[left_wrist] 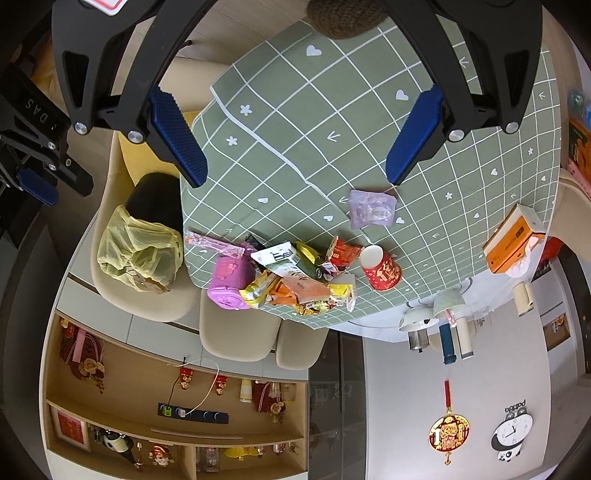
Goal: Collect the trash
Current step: 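Grasp the red paper cup with the left gripper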
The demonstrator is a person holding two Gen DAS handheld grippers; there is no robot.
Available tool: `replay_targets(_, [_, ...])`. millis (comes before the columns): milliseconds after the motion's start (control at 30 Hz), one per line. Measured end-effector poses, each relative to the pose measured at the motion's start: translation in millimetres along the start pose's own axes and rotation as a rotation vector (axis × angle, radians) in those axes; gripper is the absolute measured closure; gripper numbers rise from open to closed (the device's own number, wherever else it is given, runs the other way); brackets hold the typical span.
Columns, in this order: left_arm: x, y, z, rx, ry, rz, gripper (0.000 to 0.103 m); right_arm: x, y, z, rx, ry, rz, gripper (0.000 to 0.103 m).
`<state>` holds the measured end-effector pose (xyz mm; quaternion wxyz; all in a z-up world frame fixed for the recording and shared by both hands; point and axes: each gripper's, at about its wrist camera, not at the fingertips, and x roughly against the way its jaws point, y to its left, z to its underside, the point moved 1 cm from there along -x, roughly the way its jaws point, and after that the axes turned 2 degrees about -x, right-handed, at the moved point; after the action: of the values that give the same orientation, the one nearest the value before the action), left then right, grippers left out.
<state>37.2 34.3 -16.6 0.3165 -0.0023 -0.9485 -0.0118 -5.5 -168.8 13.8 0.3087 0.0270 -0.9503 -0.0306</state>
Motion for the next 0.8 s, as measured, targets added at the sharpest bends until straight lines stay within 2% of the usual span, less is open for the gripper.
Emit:
replay_targets(300, [-55,48,-15,0.058,0.072,0.02,0.01,-43,30,-15,0.031,0.039,0.013,0.037])
replay_targets(400, [-90,84,-26,0.106,0.106,0.052,0.01,-63,46,-22,0.046,0.055,0.008,0.038])
replay_targets(500, [-119,121,-39,0.141,0.108,0.038,0.01,-85,64,-31,0.067,0.072,0.006,0.038])
replay_targets(600, [-163,158,-59,0.148,0.154,0.043,0.009,-105,84,-38,0.094,0.094,0.0,0.038])
replay_targets(733, [-220,196,-83,0.206,0.268,0.132,0.009,-134,112,-40,0.136,0.137,-0.007,0.038])
replay_targets(800, [-240,205,-91,0.236,0.293,0.163,0.01,-146,124,-38,0.147,0.163,-0.015,0.038])
